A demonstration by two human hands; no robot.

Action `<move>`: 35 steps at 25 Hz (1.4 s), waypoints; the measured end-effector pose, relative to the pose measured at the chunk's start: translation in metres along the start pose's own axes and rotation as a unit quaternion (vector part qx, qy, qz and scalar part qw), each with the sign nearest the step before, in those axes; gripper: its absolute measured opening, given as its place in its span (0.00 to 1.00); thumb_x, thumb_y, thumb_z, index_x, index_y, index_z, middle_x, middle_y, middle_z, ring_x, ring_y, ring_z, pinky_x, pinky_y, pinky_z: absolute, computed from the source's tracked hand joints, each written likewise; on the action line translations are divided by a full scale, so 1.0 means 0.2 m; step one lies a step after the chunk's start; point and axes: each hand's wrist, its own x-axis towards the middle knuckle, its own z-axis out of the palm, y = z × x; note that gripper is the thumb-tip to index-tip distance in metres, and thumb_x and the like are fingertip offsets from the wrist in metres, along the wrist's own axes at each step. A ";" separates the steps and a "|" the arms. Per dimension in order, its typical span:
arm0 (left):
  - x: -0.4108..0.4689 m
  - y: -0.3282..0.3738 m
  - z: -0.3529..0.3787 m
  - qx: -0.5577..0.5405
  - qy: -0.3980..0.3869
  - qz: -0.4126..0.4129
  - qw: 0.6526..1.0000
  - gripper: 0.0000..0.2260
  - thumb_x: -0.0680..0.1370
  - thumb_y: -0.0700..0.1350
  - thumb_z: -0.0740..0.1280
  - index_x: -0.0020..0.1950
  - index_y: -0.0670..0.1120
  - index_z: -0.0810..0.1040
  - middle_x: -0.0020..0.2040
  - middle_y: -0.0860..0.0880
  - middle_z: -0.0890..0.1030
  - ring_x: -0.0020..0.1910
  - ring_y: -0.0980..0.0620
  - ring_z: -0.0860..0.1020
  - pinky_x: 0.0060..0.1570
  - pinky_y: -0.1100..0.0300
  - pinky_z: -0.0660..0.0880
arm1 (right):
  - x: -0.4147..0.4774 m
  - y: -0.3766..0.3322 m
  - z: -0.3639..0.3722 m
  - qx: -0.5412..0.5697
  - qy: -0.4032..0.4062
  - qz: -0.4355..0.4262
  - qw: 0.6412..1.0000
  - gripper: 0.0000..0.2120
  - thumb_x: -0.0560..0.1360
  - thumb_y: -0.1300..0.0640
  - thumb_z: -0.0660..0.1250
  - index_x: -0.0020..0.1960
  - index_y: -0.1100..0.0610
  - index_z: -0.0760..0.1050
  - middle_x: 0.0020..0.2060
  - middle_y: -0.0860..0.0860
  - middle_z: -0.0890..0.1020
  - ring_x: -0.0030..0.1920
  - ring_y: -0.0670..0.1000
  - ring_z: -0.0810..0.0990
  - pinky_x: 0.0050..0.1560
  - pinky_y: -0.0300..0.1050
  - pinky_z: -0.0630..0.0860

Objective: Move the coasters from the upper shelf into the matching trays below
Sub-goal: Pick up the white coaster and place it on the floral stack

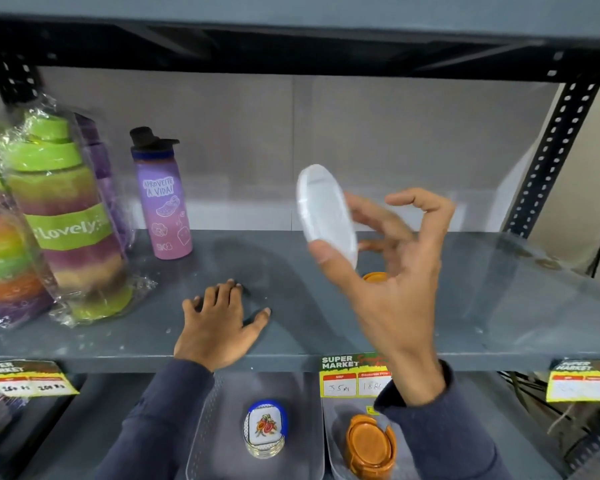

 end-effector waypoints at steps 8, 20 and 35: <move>0.00 0.00 -0.03 0.002 -0.022 0.005 1.000 0.34 0.73 0.66 0.44 0.73 0.50 0.64 0.73 0.50 0.67 0.70 0.48 0.63 0.66 0.46 0.59 | -0.14 0.02 0.06 0.555 -0.119 0.422 0.707 0.34 0.82 0.35 0.53 0.73 0.60 0.73 0.68 0.67 0.78 0.61 0.63 0.83 0.55 0.46 0.83; -0.01 0.00 -0.01 -0.004 -0.016 -0.007 1.000 0.36 0.77 0.67 0.51 0.76 0.44 0.62 0.77 0.47 0.63 0.72 0.45 0.61 0.66 0.43 0.56 | -0.71 0.19 0.00 0.354 0.000 0.490 0.796 0.17 0.79 0.53 0.65 0.63 0.59 0.79 0.59 0.56 0.86 0.59 0.54 0.86 0.56 0.53 0.84; 0.02 -0.01 0.02 -0.008 0.002 -0.001 1.000 0.36 0.76 0.68 0.50 0.74 0.44 0.65 0.75 0.48 0.65 0.70 0.44 0.63 0.65 0.42 0.57 | -1.33 1.18 0.18 0.063 -0.091 0.689 0.716 0.16 0.82 0.71 0.62 0.67 0.60 0.75 0.63 0.58 0.81 0.58 0.54 0.81 0.43 0.41 0.82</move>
